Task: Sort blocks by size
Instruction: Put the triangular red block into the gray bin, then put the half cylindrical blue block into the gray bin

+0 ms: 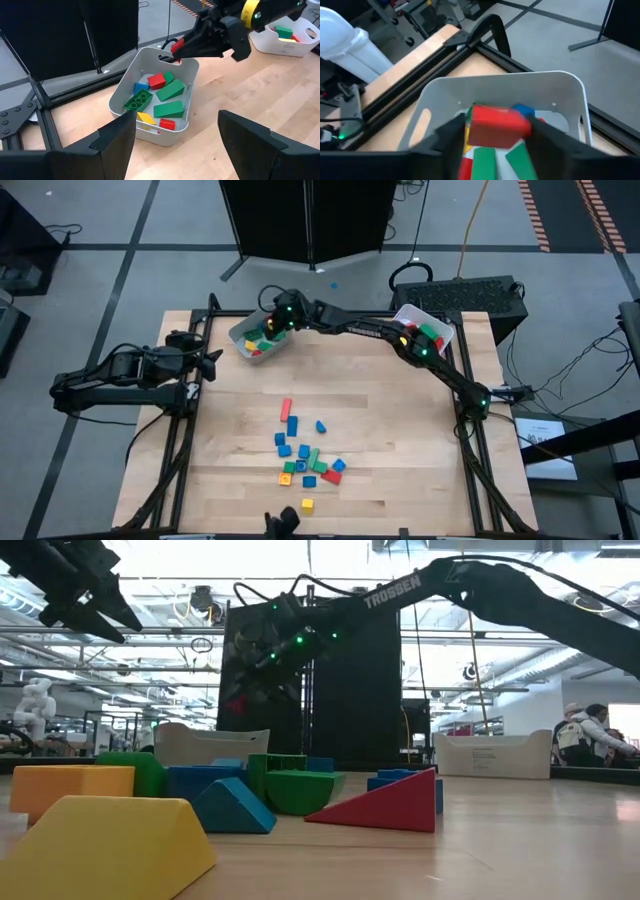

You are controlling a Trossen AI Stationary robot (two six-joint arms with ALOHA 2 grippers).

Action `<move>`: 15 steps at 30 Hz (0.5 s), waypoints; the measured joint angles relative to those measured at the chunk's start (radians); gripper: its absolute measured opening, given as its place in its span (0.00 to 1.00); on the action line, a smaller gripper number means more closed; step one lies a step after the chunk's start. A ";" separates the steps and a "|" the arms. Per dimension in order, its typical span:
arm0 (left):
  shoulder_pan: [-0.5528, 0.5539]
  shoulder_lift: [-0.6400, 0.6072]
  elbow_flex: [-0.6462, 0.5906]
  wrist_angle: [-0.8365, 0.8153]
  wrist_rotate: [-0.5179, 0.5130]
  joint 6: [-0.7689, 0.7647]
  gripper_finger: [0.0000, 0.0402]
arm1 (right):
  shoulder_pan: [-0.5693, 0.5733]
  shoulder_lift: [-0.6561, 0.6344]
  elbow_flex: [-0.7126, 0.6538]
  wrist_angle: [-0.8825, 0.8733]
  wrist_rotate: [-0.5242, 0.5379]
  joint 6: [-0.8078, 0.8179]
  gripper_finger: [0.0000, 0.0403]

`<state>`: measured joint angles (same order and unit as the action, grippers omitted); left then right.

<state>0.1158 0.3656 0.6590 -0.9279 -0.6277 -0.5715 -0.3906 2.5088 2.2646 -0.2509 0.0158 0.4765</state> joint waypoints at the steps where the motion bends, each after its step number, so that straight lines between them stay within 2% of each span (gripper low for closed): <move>1: 0.000 0.000 0.000 0.000 0.000 -0.004 0.70 | -0.003 0.000 0.000 0.003 -0.001 0.009 0.53; 4: 0.000 0.000 0.000 -0.002 0.000 -0.025 0.70 | -0.010 0.000 0.000 0.014 -0.010 0.036 0.70; 6: 0.000 0.000 0.000 -0.002 0.001 -0.025 0.70 | -0.016 0.000 0.000 0.022 -0.040 0.056 0.74; 9: 0.000 0.000 0.000 -0.002 0.000 -0.025 0.70 | -0.021 -0.001 0.000 0.002 -0.101 0.080 0.73; 12: 0.000 0.000 0.000 -0.002 -0.003 -0.025 0.70 | -0.013 -0.015 0.000 -0.094 -0.221 0.082 0.68; 15: 0.000 0.000 0.000 -0.002 -0.003 -0.017 0.70 | 0.018 -0.062 0.000 -0.299 -0.313 0.012 0.63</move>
<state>0.1156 0.3660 0.6590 -0.9302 -0.6308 -0.5880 -0.3723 2.4466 2.2646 -0.5499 -0.2970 0.4886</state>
